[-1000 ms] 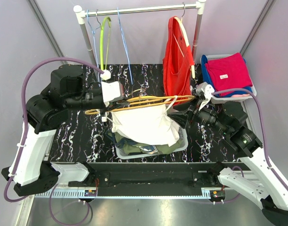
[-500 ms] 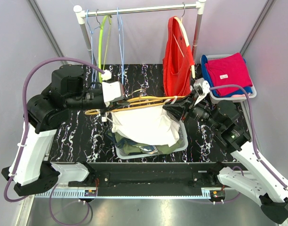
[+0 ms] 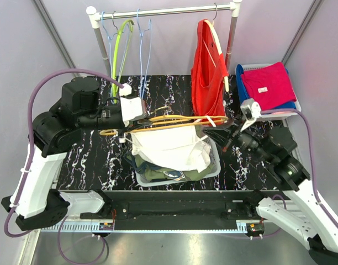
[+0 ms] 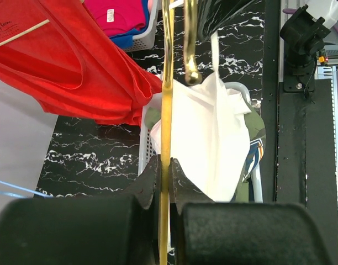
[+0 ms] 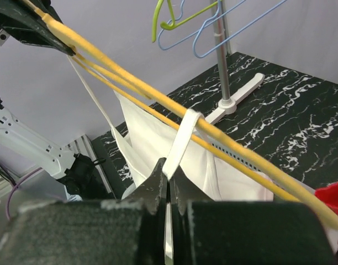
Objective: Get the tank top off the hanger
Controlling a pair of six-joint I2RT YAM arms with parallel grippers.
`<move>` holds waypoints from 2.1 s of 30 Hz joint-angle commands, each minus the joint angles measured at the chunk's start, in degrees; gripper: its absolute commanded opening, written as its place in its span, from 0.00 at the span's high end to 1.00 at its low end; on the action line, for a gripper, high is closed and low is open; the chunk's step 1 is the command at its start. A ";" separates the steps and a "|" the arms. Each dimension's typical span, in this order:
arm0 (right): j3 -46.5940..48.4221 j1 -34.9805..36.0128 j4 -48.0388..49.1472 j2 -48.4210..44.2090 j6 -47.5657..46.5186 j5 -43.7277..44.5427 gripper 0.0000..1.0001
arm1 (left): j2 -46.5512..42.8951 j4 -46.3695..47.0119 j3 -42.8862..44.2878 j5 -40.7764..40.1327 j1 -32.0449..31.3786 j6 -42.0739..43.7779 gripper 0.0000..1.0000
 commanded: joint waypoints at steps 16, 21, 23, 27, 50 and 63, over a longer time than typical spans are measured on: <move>14.12 -0.17 -20.06 -0.85 -5.61 42.82 1.00 | -4.19 -2.60 0.27 7.12 1.21 3.91 0.95; 10.80 -0.17 -20.67 -0.05 -5.34 40.63 0.98 | -5.60 -2.87 2.20 7.74 2.08 3.39 0.95; 9.30 -0.17 -20.76 -0.22 -4.64 39.04 0.96 | -5.77 -2.78 4.04 7.39 2.17 3.04 0.96; 3.95 -0.17 -20.07 -2.15 -1.65 31.69 0.95 | -5.69 -1.99 6.25 7.12 2.52 1.72 0.96; -3.09 -0.17 -4.78 -12.26 -4.19 6.79 0.18 | 3.36 14.88 9.40 10.73 5.07 -16.38 1.00; 4.71 1.58 0.15 7.85 -16.31 0.54 0.00 | 13.12 17.70 18.03 9.32 5.07 -20.25 1.00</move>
